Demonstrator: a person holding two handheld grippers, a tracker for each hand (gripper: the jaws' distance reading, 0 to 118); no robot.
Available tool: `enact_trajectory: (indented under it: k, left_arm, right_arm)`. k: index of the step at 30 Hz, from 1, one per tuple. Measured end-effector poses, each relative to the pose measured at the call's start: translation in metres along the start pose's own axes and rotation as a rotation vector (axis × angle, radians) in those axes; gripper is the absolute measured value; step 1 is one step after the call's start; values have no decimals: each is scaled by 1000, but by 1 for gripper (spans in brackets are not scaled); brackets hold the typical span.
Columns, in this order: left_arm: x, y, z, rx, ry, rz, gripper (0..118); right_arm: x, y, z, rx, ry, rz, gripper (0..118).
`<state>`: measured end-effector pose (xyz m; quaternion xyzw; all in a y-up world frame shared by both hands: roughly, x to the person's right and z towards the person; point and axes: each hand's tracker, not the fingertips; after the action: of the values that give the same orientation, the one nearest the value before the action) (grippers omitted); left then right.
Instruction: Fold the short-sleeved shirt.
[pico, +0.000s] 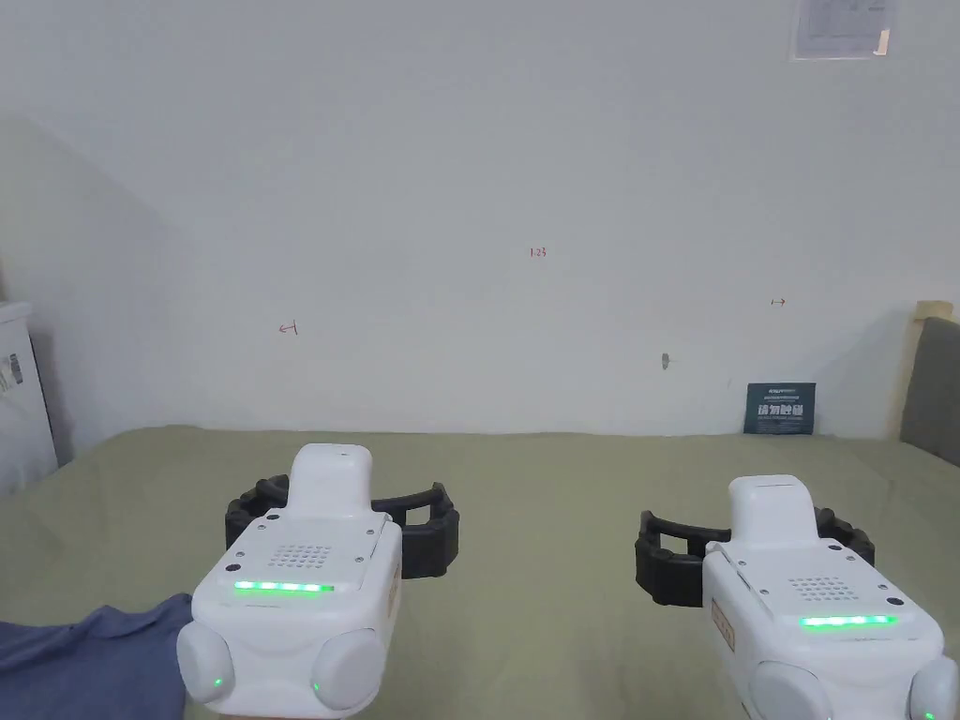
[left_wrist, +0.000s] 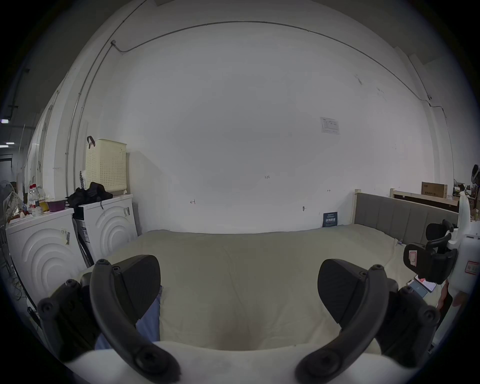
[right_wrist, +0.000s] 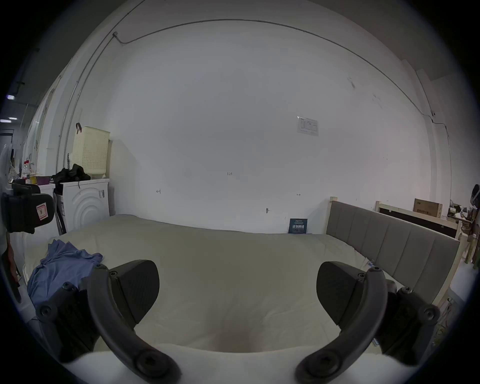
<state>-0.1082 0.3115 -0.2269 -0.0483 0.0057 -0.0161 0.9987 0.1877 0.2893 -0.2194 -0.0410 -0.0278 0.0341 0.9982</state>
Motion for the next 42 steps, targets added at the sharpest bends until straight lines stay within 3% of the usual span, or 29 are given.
enact_trajectory:
  k: [42]
  left_arm:
    - [0, 1, 5, -1, 8, 6, 118]
  right_arm:
    - [-2, -2, 2, -6, 6, 8, 118]
